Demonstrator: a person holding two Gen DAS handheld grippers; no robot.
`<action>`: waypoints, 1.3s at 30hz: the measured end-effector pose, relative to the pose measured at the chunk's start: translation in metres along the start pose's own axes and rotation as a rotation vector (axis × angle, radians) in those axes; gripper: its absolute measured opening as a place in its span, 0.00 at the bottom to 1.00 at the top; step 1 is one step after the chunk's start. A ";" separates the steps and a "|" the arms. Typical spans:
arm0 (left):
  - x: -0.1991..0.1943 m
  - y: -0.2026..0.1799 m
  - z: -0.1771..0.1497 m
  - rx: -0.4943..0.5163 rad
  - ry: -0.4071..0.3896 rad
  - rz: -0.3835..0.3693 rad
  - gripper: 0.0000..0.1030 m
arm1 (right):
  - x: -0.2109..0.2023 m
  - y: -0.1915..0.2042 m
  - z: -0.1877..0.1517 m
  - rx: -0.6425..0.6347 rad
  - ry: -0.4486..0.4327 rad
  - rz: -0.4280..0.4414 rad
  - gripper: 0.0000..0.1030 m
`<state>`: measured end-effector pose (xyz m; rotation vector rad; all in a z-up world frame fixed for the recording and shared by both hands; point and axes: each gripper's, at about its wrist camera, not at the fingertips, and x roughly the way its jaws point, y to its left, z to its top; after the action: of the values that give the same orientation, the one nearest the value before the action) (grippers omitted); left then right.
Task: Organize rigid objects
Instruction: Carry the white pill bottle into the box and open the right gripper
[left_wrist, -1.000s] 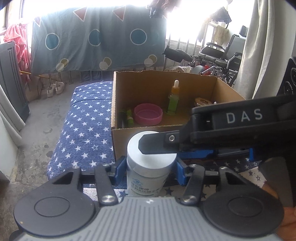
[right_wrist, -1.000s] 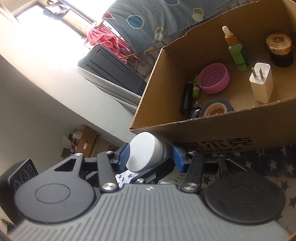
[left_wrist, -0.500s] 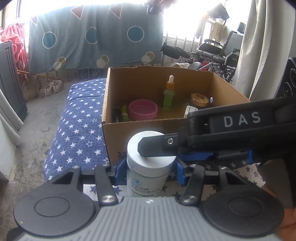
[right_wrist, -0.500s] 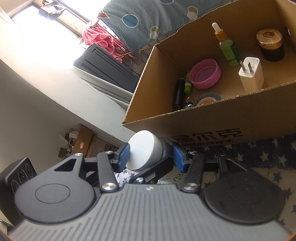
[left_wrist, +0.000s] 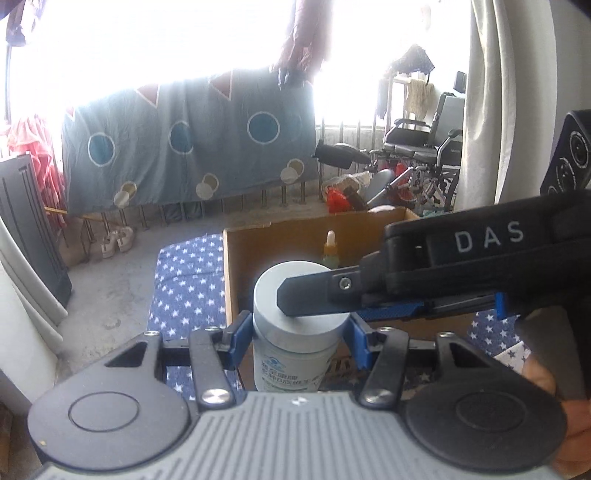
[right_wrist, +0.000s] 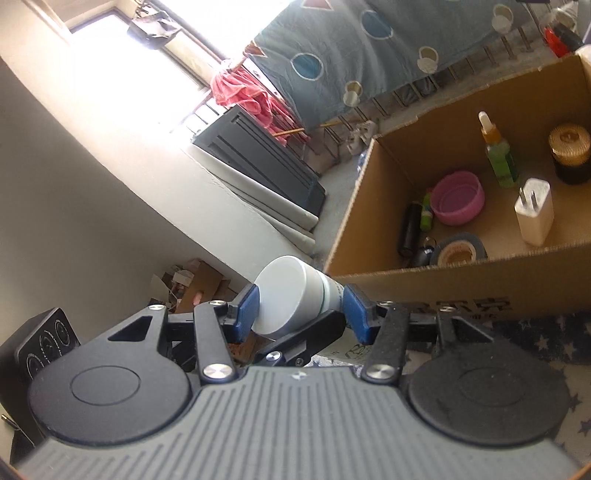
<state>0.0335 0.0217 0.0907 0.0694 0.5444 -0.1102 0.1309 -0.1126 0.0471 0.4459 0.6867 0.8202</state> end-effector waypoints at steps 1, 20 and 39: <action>-0.002 -0.002 0.007 0.011 -0.017 -0.003 0.53 | -0.006 0.005 0.005 -0.019 -0.017 0.007 0.50; 0.114 -0.086 0.075 0.087 0.023 -0.254 0.53 | -0.098 -0.072 0.086 0.000 -0.207 -0.143 0.51; 0.211 -0.094 0.048 0.050 0.254 -0.356 0.52 | -0.043 -0.168 0.082 0.008 -0.095 -0.327 0.51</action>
<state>0.2254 -0.0942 0.0186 0.0340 0.8047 -0.4670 0.2531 -0.2572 0.0196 0.3647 0.6539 0.4847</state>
